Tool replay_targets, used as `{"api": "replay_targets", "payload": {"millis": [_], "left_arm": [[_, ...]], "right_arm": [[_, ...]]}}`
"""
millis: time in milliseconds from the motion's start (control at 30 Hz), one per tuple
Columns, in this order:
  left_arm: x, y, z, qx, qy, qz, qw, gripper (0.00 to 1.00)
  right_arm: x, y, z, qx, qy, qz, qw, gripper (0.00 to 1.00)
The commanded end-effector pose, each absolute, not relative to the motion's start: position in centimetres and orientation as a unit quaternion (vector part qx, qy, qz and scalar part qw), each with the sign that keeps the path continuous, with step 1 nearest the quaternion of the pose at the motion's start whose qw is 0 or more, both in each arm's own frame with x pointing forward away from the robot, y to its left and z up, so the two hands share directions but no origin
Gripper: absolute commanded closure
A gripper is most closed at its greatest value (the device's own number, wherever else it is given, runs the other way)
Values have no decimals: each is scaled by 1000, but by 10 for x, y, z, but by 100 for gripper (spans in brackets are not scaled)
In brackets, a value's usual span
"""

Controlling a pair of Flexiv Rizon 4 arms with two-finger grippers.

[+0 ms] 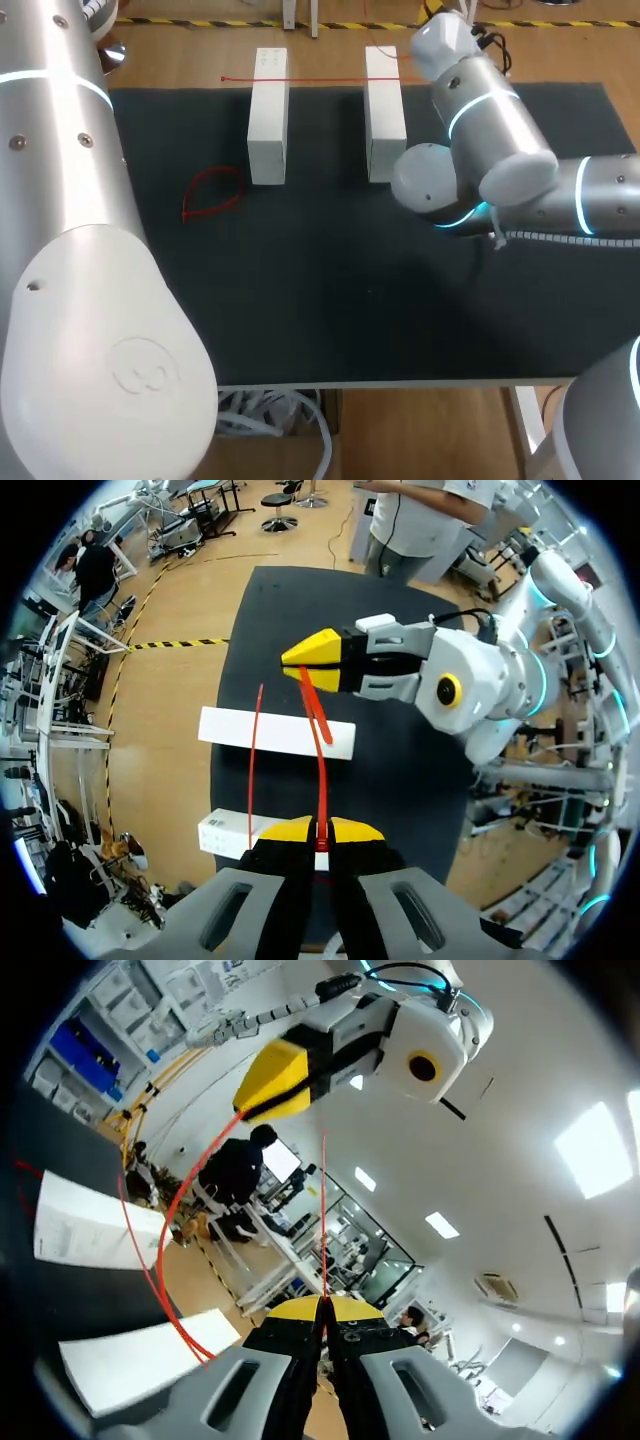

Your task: Grab the tape and strap the tape.

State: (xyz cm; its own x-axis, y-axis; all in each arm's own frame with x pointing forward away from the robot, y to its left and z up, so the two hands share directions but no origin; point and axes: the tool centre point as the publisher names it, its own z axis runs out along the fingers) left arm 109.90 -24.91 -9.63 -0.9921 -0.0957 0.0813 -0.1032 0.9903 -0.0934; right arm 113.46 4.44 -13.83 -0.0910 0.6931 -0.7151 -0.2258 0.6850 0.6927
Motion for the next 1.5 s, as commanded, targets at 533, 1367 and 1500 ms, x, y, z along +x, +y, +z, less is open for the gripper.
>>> {"api": "replay_targets", "payload": {"millis": [533, 1367, 1500], "left_arm": [[1101, -251, -94, 50, -997, 45, 41, 100], [1101, -251, -94, 50, -997, 45, 41, 100], [1101, -251, -94, 50, -997, 45, 41, 100]], "right_arm": [[1128, 40, -122, 157, 693, 170, 683, 100], [1124, 52, -106, 80, 683, 139, 712, 100], [1124, 55, -105, 83, 681, 140, 714, 100]]}}
